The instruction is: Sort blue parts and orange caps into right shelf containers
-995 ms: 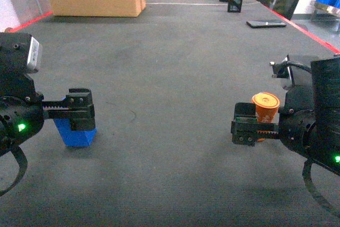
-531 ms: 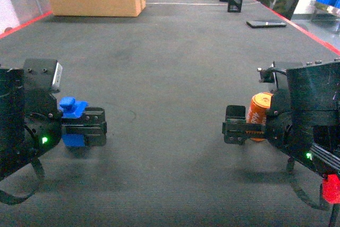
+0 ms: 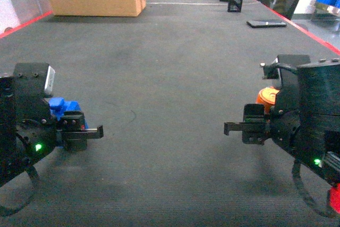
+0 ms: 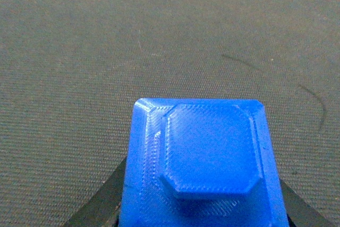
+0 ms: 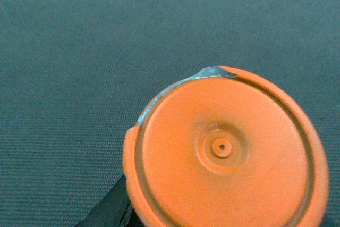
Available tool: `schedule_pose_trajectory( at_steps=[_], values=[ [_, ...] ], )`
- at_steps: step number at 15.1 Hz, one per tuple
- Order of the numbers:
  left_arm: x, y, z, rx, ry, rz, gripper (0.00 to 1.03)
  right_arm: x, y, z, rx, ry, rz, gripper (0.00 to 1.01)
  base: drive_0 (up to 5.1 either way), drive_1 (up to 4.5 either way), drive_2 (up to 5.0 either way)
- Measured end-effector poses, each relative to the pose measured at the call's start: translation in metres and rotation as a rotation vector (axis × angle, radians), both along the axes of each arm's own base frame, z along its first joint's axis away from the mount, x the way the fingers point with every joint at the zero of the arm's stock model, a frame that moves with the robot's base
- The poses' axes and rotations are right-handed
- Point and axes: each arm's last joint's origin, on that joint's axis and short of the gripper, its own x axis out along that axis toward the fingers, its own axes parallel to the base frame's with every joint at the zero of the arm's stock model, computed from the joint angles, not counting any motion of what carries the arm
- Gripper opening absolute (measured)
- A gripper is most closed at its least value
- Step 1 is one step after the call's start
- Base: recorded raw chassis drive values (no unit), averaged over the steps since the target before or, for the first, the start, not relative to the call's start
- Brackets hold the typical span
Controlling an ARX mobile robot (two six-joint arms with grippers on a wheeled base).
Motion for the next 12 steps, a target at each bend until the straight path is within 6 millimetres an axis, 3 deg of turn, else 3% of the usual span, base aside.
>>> schedule_pose_trajectory(
  at_steps=[3, 5, 8, 10, 12],
  values=[
    [-0.026, -0.003, 0.039, -0.026, -0.179, 0.003, 0.42, -0.035, -0.010, 0.036, 0.026, -0.111, 0.015, 0.43, 0.0, 0.00, 0.0],
    [-0.072, 0.004, 0.072, -0.009, -0.307, 0.031, 0.42, -0.093, -0.024, 0.058, 0.026, -0.137, 0.025, 0.43, 0.0, 0.00, 0.0],
    [-0.125, 0.014, 0.092, -0.002, -0.363, 0.084, 0.42, -0.155, -0.032, 0.078, 0.037, -0.191, 0.023, 0.43, 0.0, 0.00, 0.0],
    [-0.150, 0.013, 0.113, -0.037, -0.452, 0.110, 0.42, -0.184, -0.036, 0.098, 0.066, -0.296, -0.014, 0.43, 0.0, 0.00, 0.0],
    [-0.156, 0.013, 0.122, -0.088, -0.513, 0.121, 0.42, -0.186, -0.036, 0.108, 0.097, -0.363, -0.039, 0.43, 0.0, 0.00, 0.0]
  ],
)
